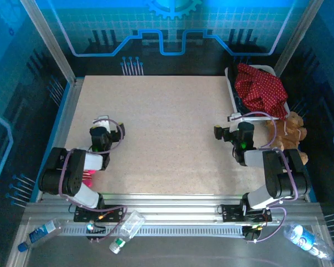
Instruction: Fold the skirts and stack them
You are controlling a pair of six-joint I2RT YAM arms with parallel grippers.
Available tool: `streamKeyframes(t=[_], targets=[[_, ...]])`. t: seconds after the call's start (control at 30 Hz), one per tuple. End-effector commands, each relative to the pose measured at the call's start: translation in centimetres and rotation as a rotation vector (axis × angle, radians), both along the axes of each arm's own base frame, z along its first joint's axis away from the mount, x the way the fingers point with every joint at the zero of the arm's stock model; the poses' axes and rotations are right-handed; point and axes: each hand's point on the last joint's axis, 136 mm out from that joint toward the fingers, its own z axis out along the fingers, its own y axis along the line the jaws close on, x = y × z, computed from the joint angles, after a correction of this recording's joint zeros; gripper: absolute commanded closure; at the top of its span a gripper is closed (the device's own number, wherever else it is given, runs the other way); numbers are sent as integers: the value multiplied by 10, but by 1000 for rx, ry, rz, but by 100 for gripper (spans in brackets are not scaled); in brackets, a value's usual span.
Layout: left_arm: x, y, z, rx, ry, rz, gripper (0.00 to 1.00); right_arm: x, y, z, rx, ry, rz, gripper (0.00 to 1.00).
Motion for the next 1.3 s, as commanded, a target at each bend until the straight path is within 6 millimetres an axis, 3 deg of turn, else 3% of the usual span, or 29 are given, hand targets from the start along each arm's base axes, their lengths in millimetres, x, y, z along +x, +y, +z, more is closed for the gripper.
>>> streamKeyframes(t=[0.0,0.7,0.8,1.03,1.17,1.27], targets=[[7,-4,11,11,-39,-20,1,5,2,11,-1,-40,8,0],[7,-4,11,12,-38,-20,1,5,1,11,7,-37,10,0],[5,-3,16,13,-52,-16,1,2,8,15,6,-48,54,0],[-27,19,66,-26,-129,136,1,-33,12,65,36,-41,42,0],[-53,41,94,-175,-164,323,1,-52,-7,96,109,1,-98,0],[-89,66,96,-368,-131,598,1,-57,-25,129,182,15,-206,0]])
